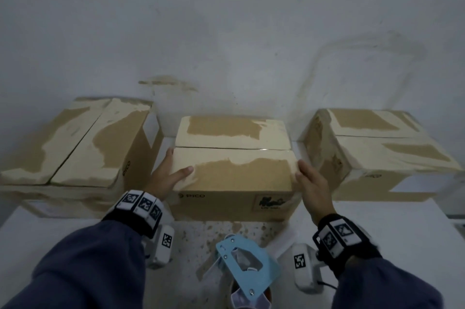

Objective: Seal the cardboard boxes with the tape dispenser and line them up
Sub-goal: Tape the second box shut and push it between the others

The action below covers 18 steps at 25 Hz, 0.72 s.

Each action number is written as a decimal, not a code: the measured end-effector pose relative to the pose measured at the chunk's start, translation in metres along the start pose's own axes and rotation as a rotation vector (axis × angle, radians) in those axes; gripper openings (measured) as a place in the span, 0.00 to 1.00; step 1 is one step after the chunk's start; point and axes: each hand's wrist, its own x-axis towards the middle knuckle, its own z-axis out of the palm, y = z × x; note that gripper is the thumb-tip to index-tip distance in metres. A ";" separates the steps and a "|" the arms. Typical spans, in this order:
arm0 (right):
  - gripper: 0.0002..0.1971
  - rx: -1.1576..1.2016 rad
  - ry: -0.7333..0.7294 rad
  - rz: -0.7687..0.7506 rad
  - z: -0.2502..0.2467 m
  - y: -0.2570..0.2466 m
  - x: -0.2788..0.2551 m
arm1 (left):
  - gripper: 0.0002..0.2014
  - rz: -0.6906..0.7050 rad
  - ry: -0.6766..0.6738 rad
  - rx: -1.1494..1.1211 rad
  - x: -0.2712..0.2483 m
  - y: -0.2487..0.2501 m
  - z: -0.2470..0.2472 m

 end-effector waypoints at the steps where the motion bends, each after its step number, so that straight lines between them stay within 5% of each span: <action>1: 0.17 -0.004 0.000 0.007 -0.004 -0.002 0.004 | 0.29 0.006 -0.012 -0.039 0.001 0.006 -0.003; 4: 0.15 -0.121 -0.008 0.005 -0.013 -0.003 0.021 | 0.18 -0.024 0.001 -0.092 0.006 0.021 -0.015; 6: 0.13 -0.249 -0.052 -0.014 -0.015 -0.005 0.032 | 0.18 -0.035 -0.063 0.078 0.018 0.024 -0.028; 10: 0.13 -0.437 -0.173 -0.002 -0.019 -0.018 0.057 | 0.31 -0.078 -0.126 0.471 0.052 0.035 -0.042; 14: 0.15 -0.561 -0.242 -0.019 -0.014 -0.030 0.079 | 0.52 -0.128 -0.144 0.504 0.078 0.043 -0.040; 18: 0.14 -0.449 -0.231 0.037 -0.009 -0.027 0.101 | 0.39 -0.118 -0.113 0.494 0.101 0.036 -0.042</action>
